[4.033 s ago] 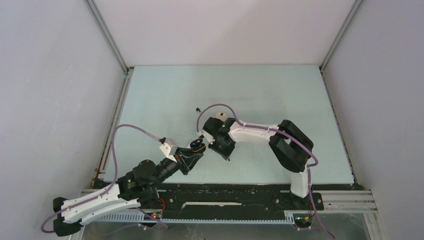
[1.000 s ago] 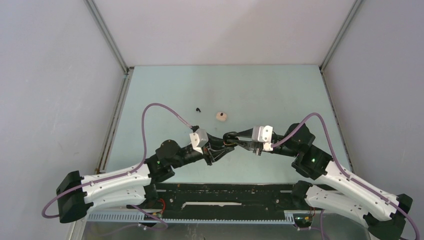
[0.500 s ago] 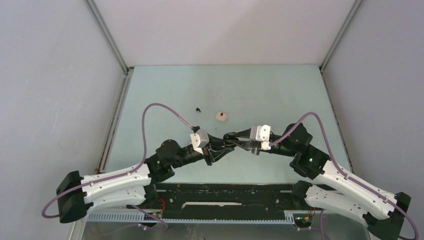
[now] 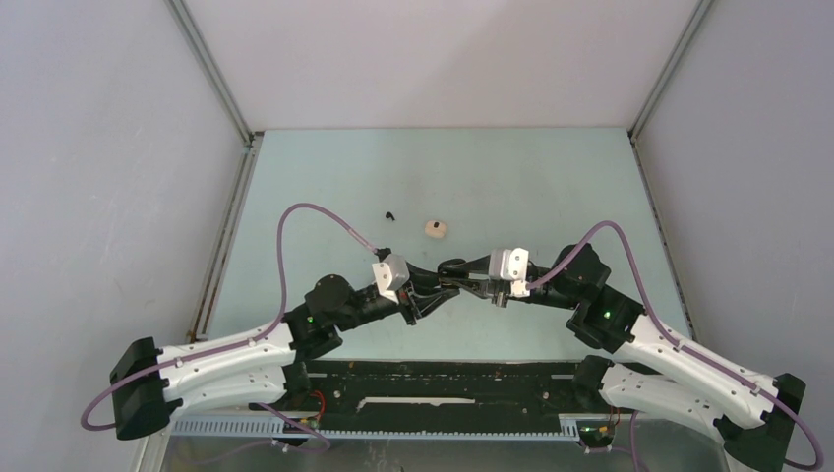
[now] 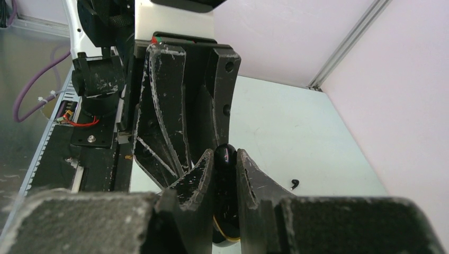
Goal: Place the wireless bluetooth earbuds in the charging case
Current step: Place the earbud in the charging case.
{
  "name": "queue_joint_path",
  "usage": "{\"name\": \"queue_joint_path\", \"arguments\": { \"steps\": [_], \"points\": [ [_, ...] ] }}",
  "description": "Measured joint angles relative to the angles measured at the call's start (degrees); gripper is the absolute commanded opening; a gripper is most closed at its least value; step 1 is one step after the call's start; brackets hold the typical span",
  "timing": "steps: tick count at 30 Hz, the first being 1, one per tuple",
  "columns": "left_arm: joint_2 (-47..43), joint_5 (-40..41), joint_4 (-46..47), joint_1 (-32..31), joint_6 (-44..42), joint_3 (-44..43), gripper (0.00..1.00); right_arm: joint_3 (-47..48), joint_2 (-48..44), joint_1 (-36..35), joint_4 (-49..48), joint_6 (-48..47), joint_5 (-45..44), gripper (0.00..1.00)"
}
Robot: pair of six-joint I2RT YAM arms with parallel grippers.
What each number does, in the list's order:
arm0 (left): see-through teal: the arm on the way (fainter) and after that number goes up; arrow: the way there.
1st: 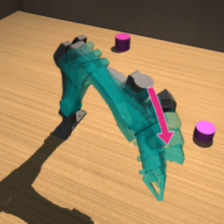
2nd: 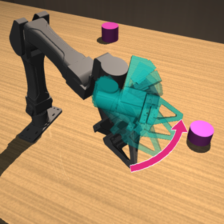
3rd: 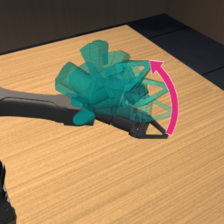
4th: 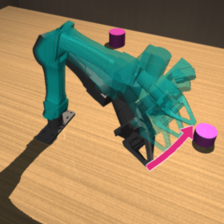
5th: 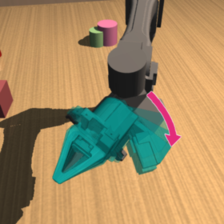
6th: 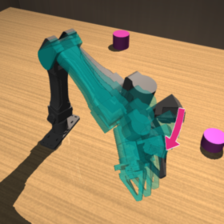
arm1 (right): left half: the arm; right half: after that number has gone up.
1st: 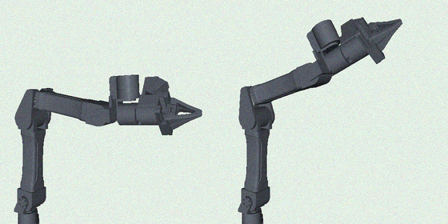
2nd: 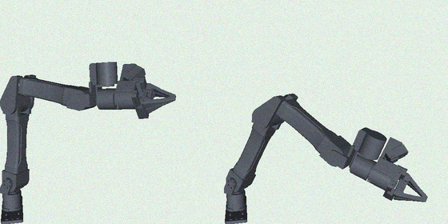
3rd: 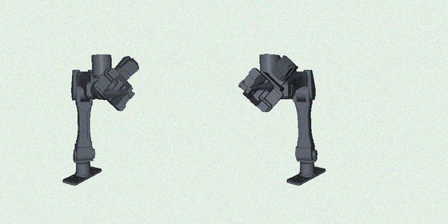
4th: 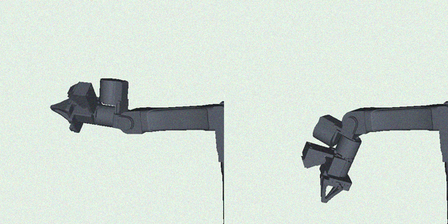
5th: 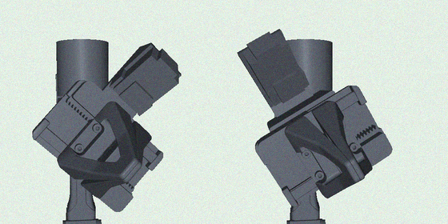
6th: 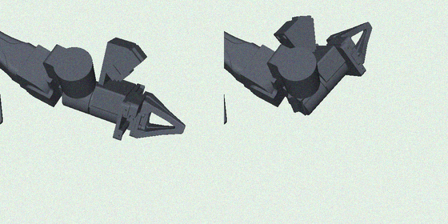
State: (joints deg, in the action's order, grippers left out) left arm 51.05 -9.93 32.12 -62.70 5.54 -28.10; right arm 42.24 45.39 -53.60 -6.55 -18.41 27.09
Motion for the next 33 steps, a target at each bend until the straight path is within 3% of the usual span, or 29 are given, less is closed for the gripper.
{"name": "queue_joint_path", "arguments": {
  "steps": [15,18,24,33],
  "points": [
    [-1.4,0.9,-0.2,0.0,0.0,0.0,0.00,-0.8,0.0,-0.5,-2.3,-0.2,-0.2,0.00],
    [-1.4,0.9,-0.1,0.0,0.0,0.2,0.00,-0.9,0.0,-0.5,-2.4,-0.3,-0.4,0.09],
    [-1.4,0.9,-0.2,0.0,0.0,0.2,0.00,-1.2,-0.1,-0.6,-2.6,-0.5,-0.4,0.11],
    [-1.4,1.0,-0.2,0.0,0.0,0.2,0.00,-1.3,-0.1,-0.6,-2.6,-0.5,-0.5,0.24]
  ]
}}
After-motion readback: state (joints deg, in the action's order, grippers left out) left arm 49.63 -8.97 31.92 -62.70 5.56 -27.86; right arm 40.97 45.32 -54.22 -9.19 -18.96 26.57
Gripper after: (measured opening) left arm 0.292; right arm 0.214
